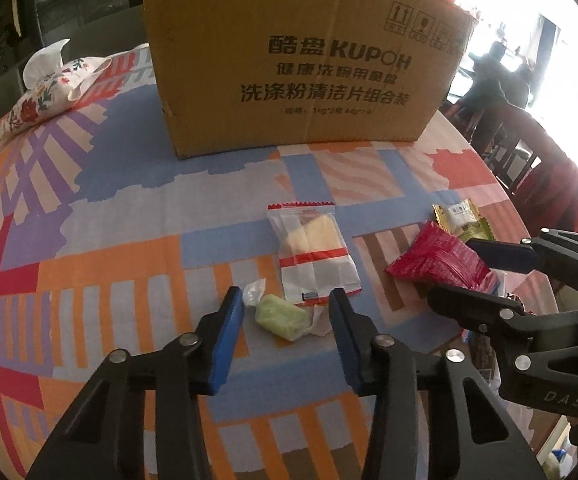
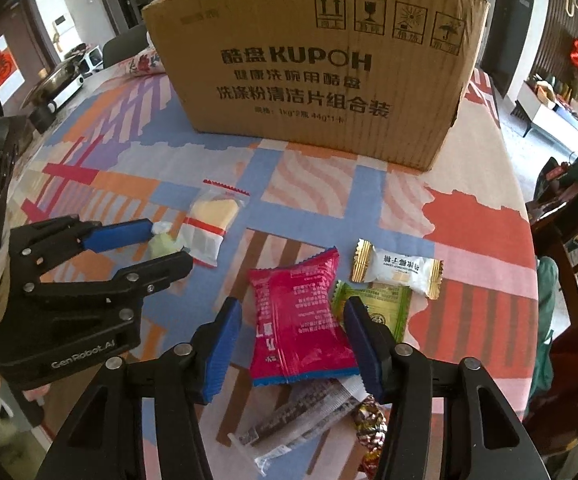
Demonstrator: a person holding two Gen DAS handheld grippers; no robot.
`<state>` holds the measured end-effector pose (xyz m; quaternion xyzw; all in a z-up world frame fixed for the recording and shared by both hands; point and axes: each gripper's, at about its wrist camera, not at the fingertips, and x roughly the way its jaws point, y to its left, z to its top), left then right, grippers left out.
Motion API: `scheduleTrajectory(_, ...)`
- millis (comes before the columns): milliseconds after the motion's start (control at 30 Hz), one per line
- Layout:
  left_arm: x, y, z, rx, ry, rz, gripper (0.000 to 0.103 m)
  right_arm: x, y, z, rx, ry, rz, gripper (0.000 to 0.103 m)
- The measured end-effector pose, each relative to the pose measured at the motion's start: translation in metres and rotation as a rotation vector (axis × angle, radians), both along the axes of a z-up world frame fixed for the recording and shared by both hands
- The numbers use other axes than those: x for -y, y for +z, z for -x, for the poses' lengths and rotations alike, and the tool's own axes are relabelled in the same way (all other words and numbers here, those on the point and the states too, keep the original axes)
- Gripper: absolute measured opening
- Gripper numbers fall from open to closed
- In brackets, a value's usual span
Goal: Organize snacks
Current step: 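Grasp the green wrapped sweet with the left gripper while the right grasps the pink chip bag, then carry both snacks over the box and open both grippers to drop them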
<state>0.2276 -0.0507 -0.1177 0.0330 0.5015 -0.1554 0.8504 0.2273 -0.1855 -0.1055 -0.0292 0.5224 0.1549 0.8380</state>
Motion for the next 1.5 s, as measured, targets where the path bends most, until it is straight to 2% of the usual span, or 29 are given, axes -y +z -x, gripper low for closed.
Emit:
scheduleTrajectory(67,0.0,0.0,0.001,0.002,0.002,0.006,0.031,-0.002,-0.002,-0.001,-0.014,0.004,-0.016,0.045)
scheduleTrajectory(167,-0.003,0.001,0.003,0.0,0.006,0.016,0.029,-0.005,-0.003,0.0,-0.008,-0.001,-0.025,0.04)
scheduleTrajectory(367,-0.007,0.005,0.006,0.01,0.013,0.02,0.028,-0.01,-0.001,0.003,0.014,-0.01,-0.028,0.038)
scheduleTrajectory(800,-0.016,0.049,0.026,0.123,0.023,0.059,0.028,-0.007,0.033,0.015,0.103,-0.027,-0.067,0.038)
scheduleTrajectory(1133,-0.016,0.107,0.036,0.257,0.009,0.079,0.028,0.005,0.086,0.024,0.251,-0.063,-0.108,0.038)
scheduleTrajectory(1500,-0.012,0.166,0.026,0.39,0.005,0.103,0.028,0.009,0.145,0.023,0.395,-0.075,-0.157,0.038)
